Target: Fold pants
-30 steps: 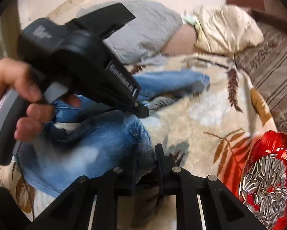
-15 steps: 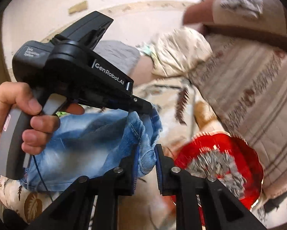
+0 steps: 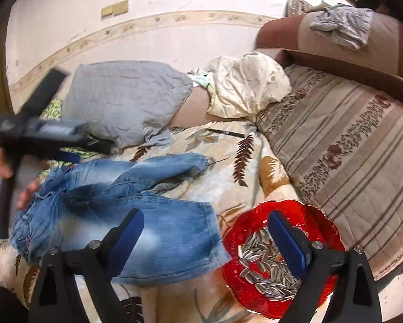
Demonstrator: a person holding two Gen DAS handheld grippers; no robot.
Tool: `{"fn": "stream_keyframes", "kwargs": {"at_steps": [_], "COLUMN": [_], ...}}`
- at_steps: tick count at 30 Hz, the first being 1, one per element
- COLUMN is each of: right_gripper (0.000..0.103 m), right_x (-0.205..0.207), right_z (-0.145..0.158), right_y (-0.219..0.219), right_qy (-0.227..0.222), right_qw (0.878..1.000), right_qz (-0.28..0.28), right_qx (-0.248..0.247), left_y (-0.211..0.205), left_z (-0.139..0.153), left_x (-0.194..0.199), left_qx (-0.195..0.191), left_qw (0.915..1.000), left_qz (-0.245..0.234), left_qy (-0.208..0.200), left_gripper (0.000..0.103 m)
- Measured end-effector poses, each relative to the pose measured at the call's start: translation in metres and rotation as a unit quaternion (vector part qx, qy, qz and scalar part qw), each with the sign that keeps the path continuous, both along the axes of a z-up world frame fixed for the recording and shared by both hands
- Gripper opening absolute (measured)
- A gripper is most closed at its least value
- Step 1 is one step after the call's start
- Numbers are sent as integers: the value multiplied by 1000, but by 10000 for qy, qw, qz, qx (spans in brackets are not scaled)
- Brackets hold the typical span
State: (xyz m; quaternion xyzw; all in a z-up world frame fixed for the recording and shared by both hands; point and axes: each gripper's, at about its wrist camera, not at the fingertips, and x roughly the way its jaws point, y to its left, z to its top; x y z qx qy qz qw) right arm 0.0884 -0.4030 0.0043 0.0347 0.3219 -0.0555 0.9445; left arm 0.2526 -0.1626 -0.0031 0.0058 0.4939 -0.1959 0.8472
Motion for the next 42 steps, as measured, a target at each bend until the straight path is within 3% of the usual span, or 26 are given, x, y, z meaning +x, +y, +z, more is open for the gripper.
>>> {"fn": "stream_keyframes", "kwargs": {"at_steps": [4,7,11,15,21,25,29,33,37,42], "right_gripper": [95,95,96,97,97,97,97,97,97,96], "right_x": [8,12,14,12,10,7,7,15,42,102], "right_z": [0,4,11,9,4,3,2,2,9,18], "right_y": [31,58,92,129,160,163,166,178,210,277], "right_qy": [98,194,171,243,391,375,418,478,545,677], "right_qw": [9994,9964,9942,9904,9873,9892,9897,9864,9767,9545], "right_qz": [318,790,1054,1360,1507,1408,1371,1562,2018,2762], "right_qx": [-60,221,108,-93,-325,-139,27,-170,-477,-903], "left_y": [77,128,165,198,230,237,235,241,258,288], "left_z": [-9,-10,-14,-25,-43,-36,-32,-36,-47,-73], "left_x": [-36,-72,-115,-154,-186,-196,-195,-192,-184,-174], "left_qx": [512,828,1349,1701,1568,1317,1195,1165,1084,738], "left_qw": [9970,9920,9795,9665,9614,9586,9610,9593,9572,9533], "left_qz": [466,743,1022,1392,1946,2231,2152,2244,2448,2815], "left_qy": [-333,-600,-1094,-1322,-1149,-1182,-1258,-1257,-1100,-805], "left_gripper": [103,103,103,103,103,103,103,103,103,103]}}
